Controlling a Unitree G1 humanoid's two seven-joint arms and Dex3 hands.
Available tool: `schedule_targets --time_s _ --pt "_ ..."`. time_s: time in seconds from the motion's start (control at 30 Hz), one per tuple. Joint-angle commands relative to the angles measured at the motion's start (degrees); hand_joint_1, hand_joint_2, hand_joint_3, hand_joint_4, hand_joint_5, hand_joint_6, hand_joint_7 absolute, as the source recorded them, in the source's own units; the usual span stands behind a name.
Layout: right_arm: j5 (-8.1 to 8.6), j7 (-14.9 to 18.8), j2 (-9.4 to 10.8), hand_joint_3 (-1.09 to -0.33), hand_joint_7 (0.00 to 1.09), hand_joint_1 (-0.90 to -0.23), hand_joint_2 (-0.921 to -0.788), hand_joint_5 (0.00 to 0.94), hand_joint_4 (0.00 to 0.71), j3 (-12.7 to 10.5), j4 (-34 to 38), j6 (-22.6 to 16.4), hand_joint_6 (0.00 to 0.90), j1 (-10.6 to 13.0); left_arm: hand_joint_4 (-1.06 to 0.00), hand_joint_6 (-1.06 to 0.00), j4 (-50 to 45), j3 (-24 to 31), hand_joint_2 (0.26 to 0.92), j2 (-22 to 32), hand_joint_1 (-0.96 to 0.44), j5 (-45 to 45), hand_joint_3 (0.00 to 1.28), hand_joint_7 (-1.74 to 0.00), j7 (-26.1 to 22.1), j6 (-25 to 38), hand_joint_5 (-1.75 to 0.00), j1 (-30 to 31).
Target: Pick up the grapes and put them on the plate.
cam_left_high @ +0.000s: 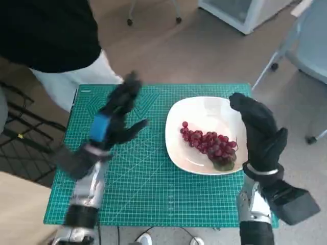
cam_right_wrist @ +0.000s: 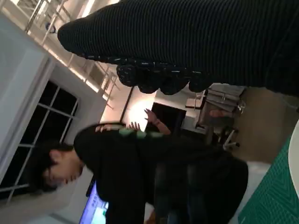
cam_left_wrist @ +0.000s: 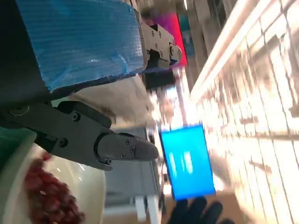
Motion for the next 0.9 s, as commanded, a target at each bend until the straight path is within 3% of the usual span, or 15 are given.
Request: schedule_targets --time_s 0.03,0.43,0.9 --pt "-0.41 0.2 0.2 -0.662 0.21 -0.707 -0.921 0.001 0.356 0.3 0.1 0.9 0.238 0.8 -0.14 -0.2 -2.8 1.5 0.921 -0.5 -0.4 0.3 0.29 -0.01 1.3 -2.1 -0.01 2.8" --pt "-0.21 0.8 0.1 -0.66 0.21 -0.702 -0.921 0.001 0.356 0.7 0.6 1.4 0.24 0.5 -0.24 -0.26 -7.2 2.9 0.921 -1.0 -0.29 -2.3 0.27 -0.04 1.0 -2.5 -0.04 7.6" --pt "-0.36 0.9 -0.2 -0.664 0.21 -0.695 -0.921 0.0 0.353 1.0 -0.8 2.3 0.236 1.2 -0.3 -0.28 -10.0 2.9 0.921 -2.3 -0.23 -3.7 0.24 -0.04 0.4 -1.6 -0.03 8.7"
